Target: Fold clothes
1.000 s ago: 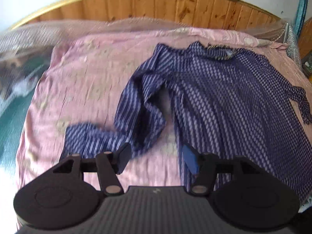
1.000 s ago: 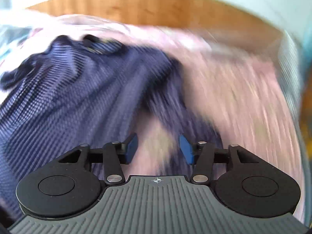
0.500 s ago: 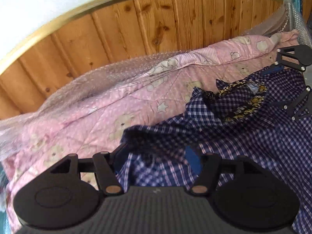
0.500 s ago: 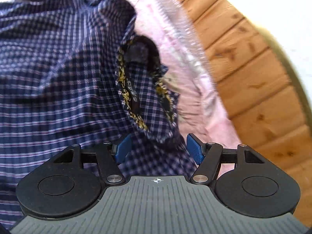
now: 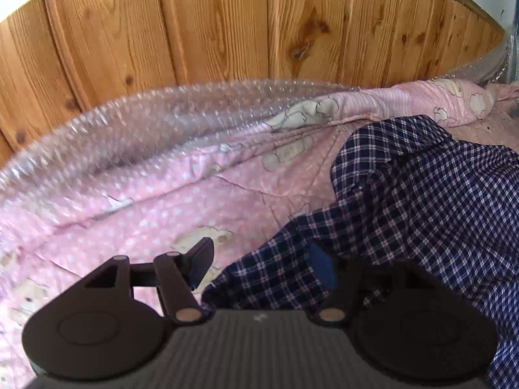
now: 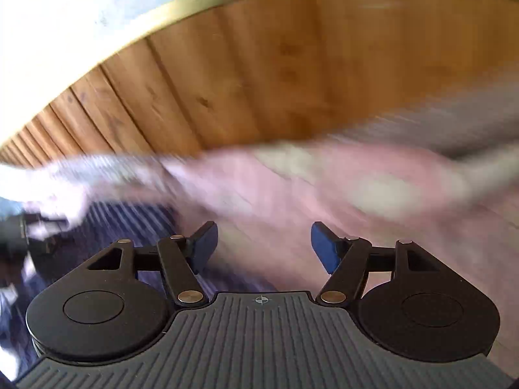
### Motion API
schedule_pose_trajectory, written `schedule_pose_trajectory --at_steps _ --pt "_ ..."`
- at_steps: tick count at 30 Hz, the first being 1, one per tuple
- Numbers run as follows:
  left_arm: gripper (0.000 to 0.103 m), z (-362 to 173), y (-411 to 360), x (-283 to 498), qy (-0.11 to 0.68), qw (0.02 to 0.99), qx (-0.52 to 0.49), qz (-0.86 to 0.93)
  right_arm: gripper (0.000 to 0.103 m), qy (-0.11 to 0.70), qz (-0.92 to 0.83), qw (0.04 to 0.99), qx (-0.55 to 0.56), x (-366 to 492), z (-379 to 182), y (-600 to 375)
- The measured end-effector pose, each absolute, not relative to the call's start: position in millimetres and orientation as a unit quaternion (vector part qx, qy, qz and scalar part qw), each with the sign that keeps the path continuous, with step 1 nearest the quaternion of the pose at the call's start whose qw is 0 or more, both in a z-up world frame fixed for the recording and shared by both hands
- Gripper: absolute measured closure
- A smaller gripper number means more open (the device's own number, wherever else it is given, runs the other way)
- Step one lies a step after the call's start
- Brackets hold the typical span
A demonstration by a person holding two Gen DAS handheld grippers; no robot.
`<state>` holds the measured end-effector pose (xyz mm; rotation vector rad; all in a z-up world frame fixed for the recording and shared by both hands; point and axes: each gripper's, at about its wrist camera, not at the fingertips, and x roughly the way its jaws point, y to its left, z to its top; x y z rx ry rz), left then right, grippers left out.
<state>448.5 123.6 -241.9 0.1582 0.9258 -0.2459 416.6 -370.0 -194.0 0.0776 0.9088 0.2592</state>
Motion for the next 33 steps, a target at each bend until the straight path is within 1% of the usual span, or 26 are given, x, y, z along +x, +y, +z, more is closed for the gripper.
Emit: schedule_pose_trajectory --at_steps 1,2,3,4,5,7,8,9,10,11,12,14,16,19,20,21,22,23,24,26,27,28,29,31,32,33 --pt "0.046 -246 122 450 0.452 0.880 0.075 -0.126 0.035 0.448 0.116 0.886 0.021 393 -194 -386" --pt "0.070 -249 119 451 0.458 0.876 0.080 -0.131 0.034 0.468 0.116 0.876 0.006 368 -198 -396" --pt "0.088 -248 119 453 0.459 0.876 0.082 -0.121 0.029 0.491 0.121 0.862 -0.009 342 -203 -403" --pt "0.098 -246 120 455 0.459 0.878 0.082 -0.109 0.026 0.512 0.126 0.849 -0.019 316 -209 -407" --pt "0.098 -244 121 457 0.459 0.879 0.083 -0.097 0.024 0.527 0.132 0.839 -0.025 293 -216 -408" --pt "0.098 -242 124 462 0.466 0.878 0.074 -0.076 0.024 0.545 0.140 0.826 -0.035 254 -229 -409" --pt "0.098 -243 127 465 0.474 0.876 0.063 -0.069 0.027 0.549 0.140 0.823 -0.038 238 -235 -410" --pt "0.098 -244 127 466 0.479 0.873 0.059 -0.066 0.053 0.551 0.137 0.822 -0.044 227 -241 -409" --pt "0.098 -246 125 467 0.482 0.871 0.063 -0.063 0.067 0.551 0.128 0.823 -0.053 221 -246 -407" --pt "0.098 -245 124 468 0.486 0.869 0.068 -0.060 0.078 0.545 0.116 0.828 -0.062 220 -244 -407" --pt "0.097 -245 122 468 0.489 0.867 0.074 -0.057 0.099 0.537 0.103 0.834 -0.070 221 -240 -409" --pt "0.097 -244 120 470 0.494 0.864 0.086 -0.046 0.100 0.513 0.066 0.849 -0.104 223 -225 -414" --pt "0.098 -243 118 470 0.497 0.861 0.099 -0.031 0.101 0.473 0.011 0.860 -0.190 223 -210 -417" --pt "0.096 -246 120 469 0.506 0.855 0.107 -0.021 0.099 0.401 -0.052 0.836 -0.371 212 -209 -403" --pt "0.096 -247 121 468 0.509 0.854 0.107 -0.019 0.095 0.373 -0.073 0.820 -0.428 209 -209 -398" --pt "0.093 -248 122 467 0.511 0.852 0.107 -0.017 0.090 0.343 -0.094 0.800 -0.483 205 -208 -393" --pt "0.092 -247 123 466 0.512 0.852 0.104 -0.013 0.086 0.353 -0.095 0.769 -0.524 200 -223 -393" --pt "0.091 -245 124 465 0.512 0.853 0.101 -0.010 0.070 0.379 -0.096 0.749 -0.535 194 -242 -398" --pt "0.089 -243 125 463 0.512 0.853 0.097 -0.006 0.056 0.405 -0.101 0.734 -0.535 187 -260 -406" --pt "0.087 -236 125 458 0.509 0.856 0.096 0.003 0.057 0.461 -0.106 0.747 -0.468 179 -271 -421" --pt "0.087 -231 125 452 0.503 0.859 0.095 0.009 0.055 0.471 -0.114 0.765 -0.425 176 -265 -426" --pt "0.087 -225 126 446 0.496 0.863 0.093 0.014 0.052 0.474 -0.123 0.783 -0.382 173 -257 -430" --pt "0.085 -218 131 438 0.492 0.866 0.085 0.022 0.045 0.474 -0.130 0.798 -0.349 171 -248 -432" --pt "0.083 -204 144 422 0.486 0.871 0.065 0.039 0.042 0.467 -0.143 0.821 -0.295 167 -230 -436" --pt "0.079 -199 151 410 0.486 0.871 0.055 0.044 0.036 0.463 -0.150 0.830 -0.272 166 -223 -437" --pt "0.072 -194 158 398 0.486 0.871 0.045 0.048 0.031 0.461 -0.155 0.839 -0.244 167 -218 -439"
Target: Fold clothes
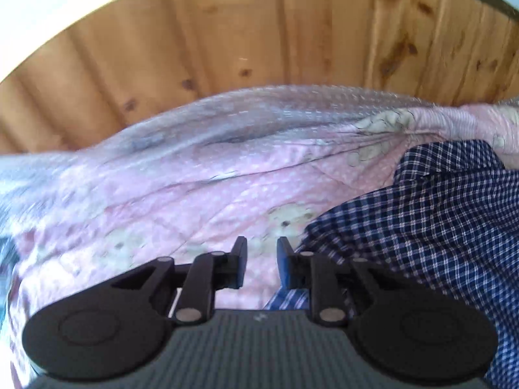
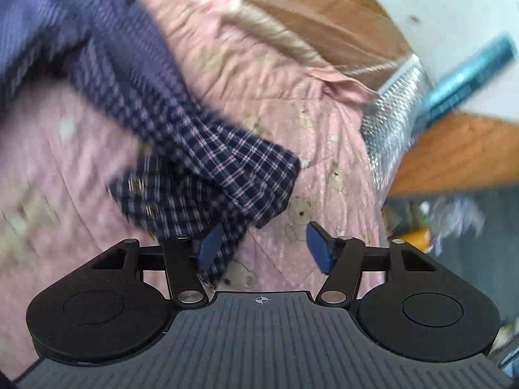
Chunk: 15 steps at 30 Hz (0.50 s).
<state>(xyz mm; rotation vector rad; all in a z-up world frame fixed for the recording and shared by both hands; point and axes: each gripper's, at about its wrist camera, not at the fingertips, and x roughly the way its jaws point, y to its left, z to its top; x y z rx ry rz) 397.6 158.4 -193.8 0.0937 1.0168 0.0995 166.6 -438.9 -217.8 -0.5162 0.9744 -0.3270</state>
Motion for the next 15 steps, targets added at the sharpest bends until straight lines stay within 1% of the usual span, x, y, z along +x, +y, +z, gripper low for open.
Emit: schedule_pose_trajectory --at_steps 2,4,5,6,7,8,9,11,12,14,15 --pt "0.065 -186 174 369 0.491 0.869 0.027 0.055 0.030 0.456 -0.162 0.868 -0.114 168 -208 -456" --pt "0.059 -182 190 330 0.503 0.862 0.017 0.056 0.033 0.443 -0.170 0.880 0.030 164 -200 -476" --pt "0.054 -181 197 309 0.511 0.858 0.013 0.054 0.038 0.434 -0.174 0.881 0.075 158 -197 -484" --pt "0.050 -183 204 286 0.519 0.853 0.012 0.060 0.039 0.426 -0.176 0.881 0.108 152 -193 -489" --pt "0.049 -184 212 263 0.526 0.848 0.012 0.066 0.039 0.409 -0.174 0.884 0.144 143 -188 -491" --pt "0.045 -186 219 239 0.533 0.843 0.011 0.073 0.035 0.403 -0.177 0.886 0.147 137 -185 -488" --pt "0.042 -187 227 216 0.540 0.838 0.011 0.080 0.034 0.402 -0.183 0.887 0.134 133 -182 -484" --pt "0.039 -189 248 169 0.544 0.830 -0.017 0.120 0.034 0.400 -0.193 0.891 0.099 124 -176 -472" --pt "0.036 -191 261 150 0.541 0.828 -0.043 0.144 0.032 0.400 -0.191 0.892 0.084 118 -172 -464" --pt "0.031 -196 284 116 0.523 0.823 -0.108 0.193 0.031 0.406 -0.179 0.894 0.065 108 -166 -442" --pt "0.031 -200 292 104 0.509 0.825 -0.136 0.204 0.032 0.410 -0.170 0.894 0.056 104 -164 -426"
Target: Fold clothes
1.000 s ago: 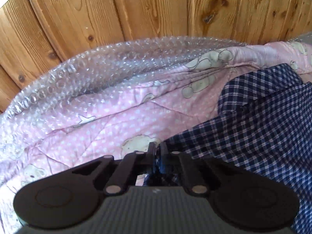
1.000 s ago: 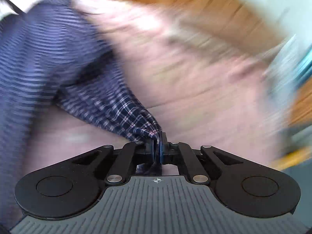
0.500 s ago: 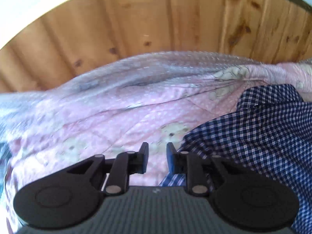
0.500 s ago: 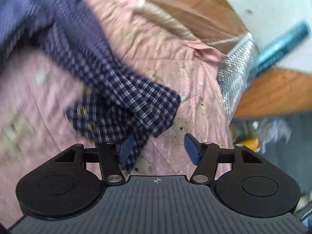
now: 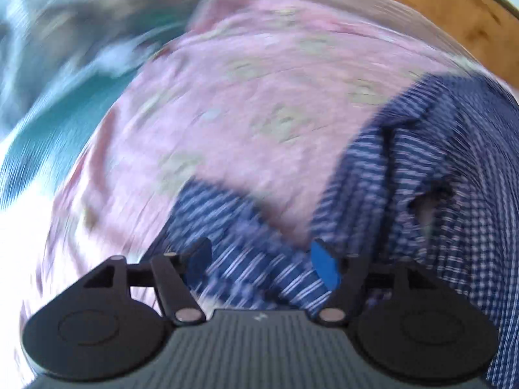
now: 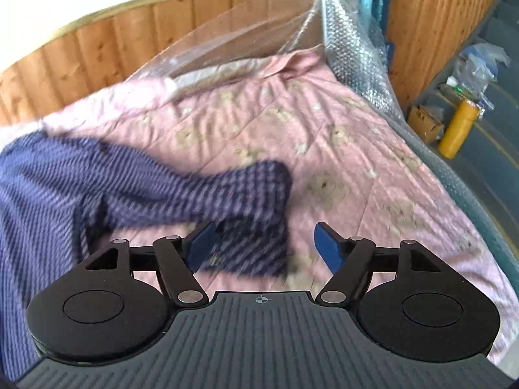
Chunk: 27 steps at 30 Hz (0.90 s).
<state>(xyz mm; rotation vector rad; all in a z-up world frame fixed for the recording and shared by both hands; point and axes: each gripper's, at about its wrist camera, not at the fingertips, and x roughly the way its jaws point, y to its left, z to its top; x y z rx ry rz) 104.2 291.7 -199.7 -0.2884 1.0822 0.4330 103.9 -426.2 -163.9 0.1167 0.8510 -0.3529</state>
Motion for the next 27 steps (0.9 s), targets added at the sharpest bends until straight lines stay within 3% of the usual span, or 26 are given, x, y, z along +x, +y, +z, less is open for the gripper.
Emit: schedule_pose_trajectory --at_steps 5,7,9,10,14,17,20,23,25,26,27 --pt "0.027 -213 292 100 0.470 0.864 -0.131 0.127 0.029 0.437 -0.011 0.899 -0.004 88 -159 -286" --pt "0.031 -218 285 111 0.468 0.872 -0.100 0.099 0.028 0.452 0.063 0.890 -0.006 86 -171 -219" --pt "0.097 -220 291 121 0.471 0.871 -0.097 0.101 0.030 0.466 0.132 0.875 -0.006 84 -185 -152" --pt "0.102 -222 295 125 0.473 0.870 -0.098 0.104 0.030 0.471 0.160 0.867 -0.014 83 -192 -121" --pt "0.102 -201 350 127 0.419 0.870 -0.166 0.200 0.033 0.497 0.230 0.836 -0.039 77 -218 -31" --pt "0.101 -186 414 127 0.370 0.850 -0.242 0.285 0.029 0.522 0.242 0.815 -0.068 59 -233 4" --pt "0.098 -184 449 127 0.370 0.830 -0.225 0.351 0.029 0.535 0.243 0.805 -0.081 40 -238 17" --pt "0.084 -183 458 110 0.372 0.827 -0.248 0.340 0.027 0.526 0.236 0.813 -0.084 22 -230 21" --pt "0.066 -184 452 93 0.373 0.832 -0.269 0.310 0.026 0.513 0.237 0.820 -0.091 19 -224 30" --pt "0.052 -187 445 86 0.380 0.836 -0.262 0.296 0.026 0.507 0.238 0.823 -0.096 17 -221 34" --pt "0.046 -191 437 80 0.388 0.841 -0.253 0.281 0.024 0.501 0.239 0.826 -0.101 16 -217 39"
